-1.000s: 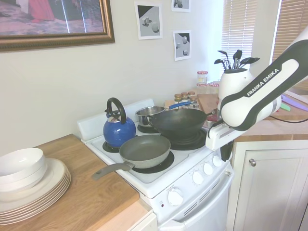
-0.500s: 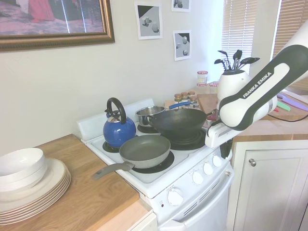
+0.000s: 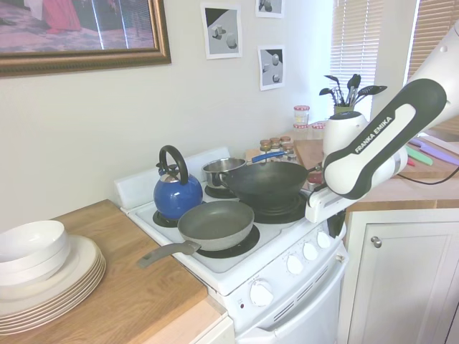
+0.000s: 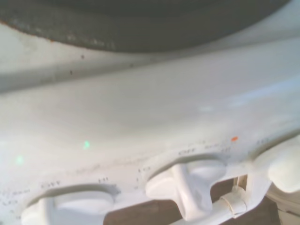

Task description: Turn on the stove on the top right

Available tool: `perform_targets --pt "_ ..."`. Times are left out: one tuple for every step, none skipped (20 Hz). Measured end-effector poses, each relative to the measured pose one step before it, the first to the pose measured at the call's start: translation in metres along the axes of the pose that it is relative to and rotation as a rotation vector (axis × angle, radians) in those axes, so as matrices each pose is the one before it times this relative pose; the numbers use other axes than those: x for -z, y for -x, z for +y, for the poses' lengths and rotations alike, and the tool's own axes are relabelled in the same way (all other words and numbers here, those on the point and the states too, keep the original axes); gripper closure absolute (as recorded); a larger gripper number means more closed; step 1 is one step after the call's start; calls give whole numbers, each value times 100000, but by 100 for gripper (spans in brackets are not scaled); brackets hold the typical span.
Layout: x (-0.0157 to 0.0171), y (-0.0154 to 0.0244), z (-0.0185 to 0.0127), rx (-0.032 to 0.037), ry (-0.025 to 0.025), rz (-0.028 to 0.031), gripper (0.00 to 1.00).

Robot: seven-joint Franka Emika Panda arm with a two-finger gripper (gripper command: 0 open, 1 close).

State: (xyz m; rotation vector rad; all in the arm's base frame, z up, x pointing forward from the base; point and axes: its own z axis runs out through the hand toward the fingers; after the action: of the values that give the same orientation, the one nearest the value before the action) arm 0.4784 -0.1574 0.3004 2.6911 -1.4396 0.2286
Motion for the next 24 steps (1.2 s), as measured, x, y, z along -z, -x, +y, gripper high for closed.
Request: perform_targets --pt "-8 -28 -115 140 -96 122 100" --pt "10 4 -103 162 -83 87 100" --pt "11 21 -84 152 -63 54 100" --pt "12 38 -64 144 -43 25 100" --pt "7 31 -45 106 -35 16 100" --pt "-5 10 -15 32 -7 3 100" --pt "-21 -10 17 -39 29 -16 100" --pt "-27 -30 43 -101 42 -14 100" --pt "-29 -38 47 -117 50 -15 100" --pt "-20 -38 36 -96 36 -3 100" --pt "2 -30 17 -61 -2 25 100" --pt "25 -33 -9 -27 -53 73 100" --pt "43 -41 -31 -5 -92 114 100" --pt "39 -44 -47 14 -111 135 100" --pt "7 -60 -66 -22 -146 138 100" --pt "-28 -92 -90 -38 -122 131 100" --pt "-84 -96 -100 -60 -52 43 100" --pt "-154 -90 -81 -9 122 -82 100" --pt "-162 -157 -16 -141 163 -42 100" --pt "-163 -122 -30 -157 66 -108 100" --pt "-162 -106 -76 -94 70 -117 100" --pt "-135 -100 -116 -6 72 -69 100" --pt "-68 -61 -86 59 39 14 100" --pt "-7 -44 -72 56 -22 63 100"
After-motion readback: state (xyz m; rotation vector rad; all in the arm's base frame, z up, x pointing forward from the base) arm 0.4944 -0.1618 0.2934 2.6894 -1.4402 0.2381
